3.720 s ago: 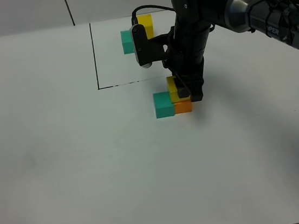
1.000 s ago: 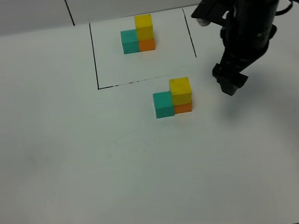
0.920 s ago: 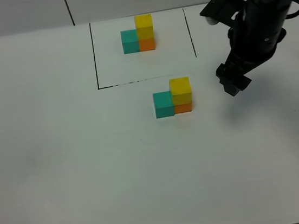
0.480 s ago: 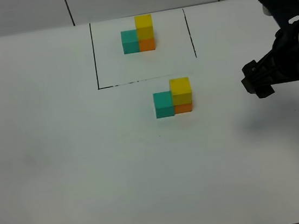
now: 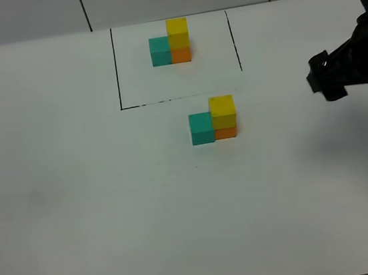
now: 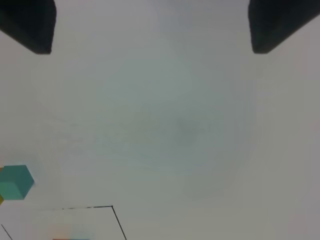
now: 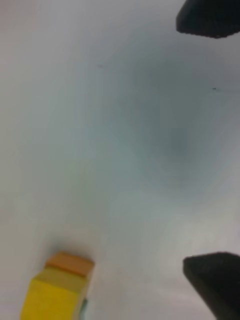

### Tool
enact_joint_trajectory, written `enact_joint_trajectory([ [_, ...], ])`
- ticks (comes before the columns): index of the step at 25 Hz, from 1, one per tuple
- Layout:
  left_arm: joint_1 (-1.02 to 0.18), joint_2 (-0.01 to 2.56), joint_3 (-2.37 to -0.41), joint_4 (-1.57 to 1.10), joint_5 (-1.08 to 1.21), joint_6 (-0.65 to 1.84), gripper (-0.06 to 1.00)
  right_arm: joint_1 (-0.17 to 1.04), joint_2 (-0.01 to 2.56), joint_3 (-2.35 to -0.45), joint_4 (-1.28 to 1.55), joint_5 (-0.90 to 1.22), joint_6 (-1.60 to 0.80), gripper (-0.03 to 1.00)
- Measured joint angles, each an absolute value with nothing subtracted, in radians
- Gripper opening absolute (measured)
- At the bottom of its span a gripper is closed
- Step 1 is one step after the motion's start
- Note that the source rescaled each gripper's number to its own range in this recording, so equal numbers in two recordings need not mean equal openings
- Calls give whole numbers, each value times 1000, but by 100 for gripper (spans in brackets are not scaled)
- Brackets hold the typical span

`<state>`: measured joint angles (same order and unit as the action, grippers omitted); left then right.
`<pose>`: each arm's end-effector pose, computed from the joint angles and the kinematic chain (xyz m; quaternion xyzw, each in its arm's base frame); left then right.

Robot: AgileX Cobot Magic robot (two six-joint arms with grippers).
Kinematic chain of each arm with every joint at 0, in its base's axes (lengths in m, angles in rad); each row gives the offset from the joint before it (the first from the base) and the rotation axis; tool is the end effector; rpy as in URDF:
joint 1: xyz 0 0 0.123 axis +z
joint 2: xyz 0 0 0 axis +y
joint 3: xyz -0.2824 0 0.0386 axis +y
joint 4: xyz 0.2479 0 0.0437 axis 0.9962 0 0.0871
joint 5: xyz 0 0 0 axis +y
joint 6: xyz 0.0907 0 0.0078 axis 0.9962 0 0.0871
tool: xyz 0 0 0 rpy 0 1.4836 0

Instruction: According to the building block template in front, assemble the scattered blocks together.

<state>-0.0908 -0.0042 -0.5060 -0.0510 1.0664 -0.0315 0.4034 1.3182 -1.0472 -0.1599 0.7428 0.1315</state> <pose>-0.0068 -0.0035 0.2784 0.0264 0.8514 -0.0574 0.5207 0.2541 0.0978 0.3097 -0.1665 0.9316 0.0160 0.3228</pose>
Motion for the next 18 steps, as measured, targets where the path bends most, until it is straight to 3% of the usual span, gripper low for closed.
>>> enact_joint_trajectory([
  [5, -91, -4, -506, -51, 1066, -32, 66, 318, 1168, -1005, -158, 678, 168, 97],
  [12, -91, -4, -506, -51, 1066, -32, 66, 115, 884, -762, -123, 548, 157, 97],
  [18, -91, -4, -506, -51, 1066, -32, 66, 83, 567, -688, -116, 575, 135, 97],
])
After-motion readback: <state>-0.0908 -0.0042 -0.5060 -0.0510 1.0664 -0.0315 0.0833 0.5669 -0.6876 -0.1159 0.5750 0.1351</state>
